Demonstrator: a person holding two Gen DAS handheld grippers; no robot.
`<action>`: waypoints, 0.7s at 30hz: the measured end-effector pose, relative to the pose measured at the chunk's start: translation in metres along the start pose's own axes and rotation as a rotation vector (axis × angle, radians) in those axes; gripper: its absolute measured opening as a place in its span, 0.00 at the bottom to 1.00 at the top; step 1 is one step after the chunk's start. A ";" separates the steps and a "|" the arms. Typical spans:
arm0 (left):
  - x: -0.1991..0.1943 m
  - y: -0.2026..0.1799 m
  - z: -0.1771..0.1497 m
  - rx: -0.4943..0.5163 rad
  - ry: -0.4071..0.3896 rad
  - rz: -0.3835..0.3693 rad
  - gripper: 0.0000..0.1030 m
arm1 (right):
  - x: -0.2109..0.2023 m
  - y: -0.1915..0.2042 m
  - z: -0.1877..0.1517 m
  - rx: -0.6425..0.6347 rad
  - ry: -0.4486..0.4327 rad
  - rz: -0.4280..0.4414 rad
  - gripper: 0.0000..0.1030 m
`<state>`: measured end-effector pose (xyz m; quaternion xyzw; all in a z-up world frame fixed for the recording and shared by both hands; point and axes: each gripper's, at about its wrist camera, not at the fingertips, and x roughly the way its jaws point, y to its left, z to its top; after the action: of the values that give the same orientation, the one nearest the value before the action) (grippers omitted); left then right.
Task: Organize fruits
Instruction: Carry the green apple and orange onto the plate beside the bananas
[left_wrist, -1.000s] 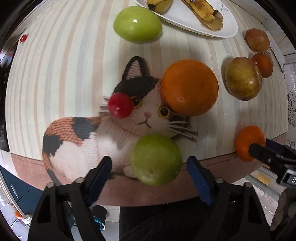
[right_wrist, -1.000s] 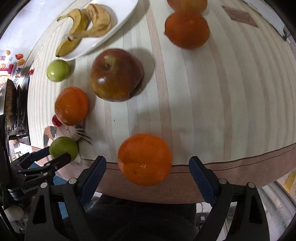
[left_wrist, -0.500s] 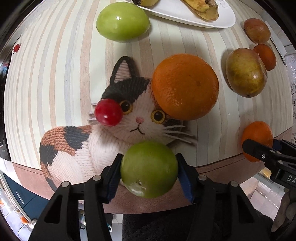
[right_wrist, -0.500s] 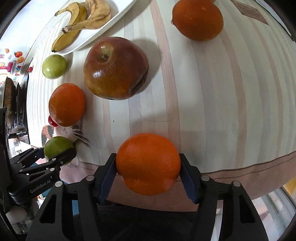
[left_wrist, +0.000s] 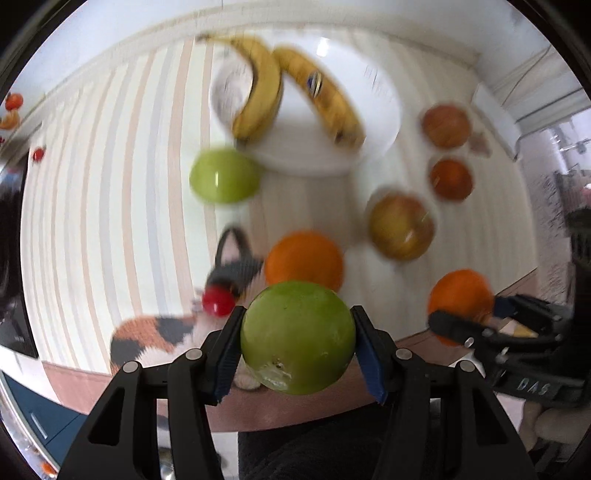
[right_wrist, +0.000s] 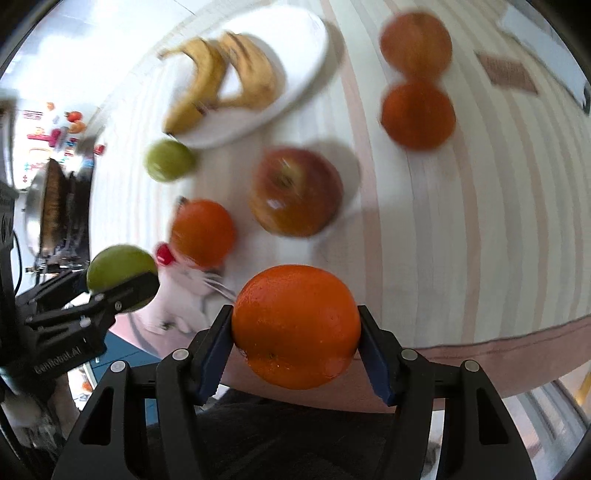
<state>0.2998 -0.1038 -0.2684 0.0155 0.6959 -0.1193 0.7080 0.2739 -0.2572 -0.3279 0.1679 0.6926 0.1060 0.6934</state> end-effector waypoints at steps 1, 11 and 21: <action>-0.008 0.000 0.007 0.001 -0.013 -0.008 0.52 | -0.010 0.002 0.005 -0.004 -0.014 0.009 0.64; -0.045 0.034 0.091 -0.033 -0.118 -0.021 0.52 | -0.079 0.012 0.100 -0.026 -0.169 0.053 0.64; 0.005 0.078 0.188 -0.083 -0.028 0.020 0.52 | -0.031 0.014 0.238 0.047 -0.127 -0.005 0.64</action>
<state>0.4997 -0.0641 -0.2789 -0.0087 0.6901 -0.0836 0.7188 0.5116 -0.2768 -0.2979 0.1886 0.6498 0.0771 0.7323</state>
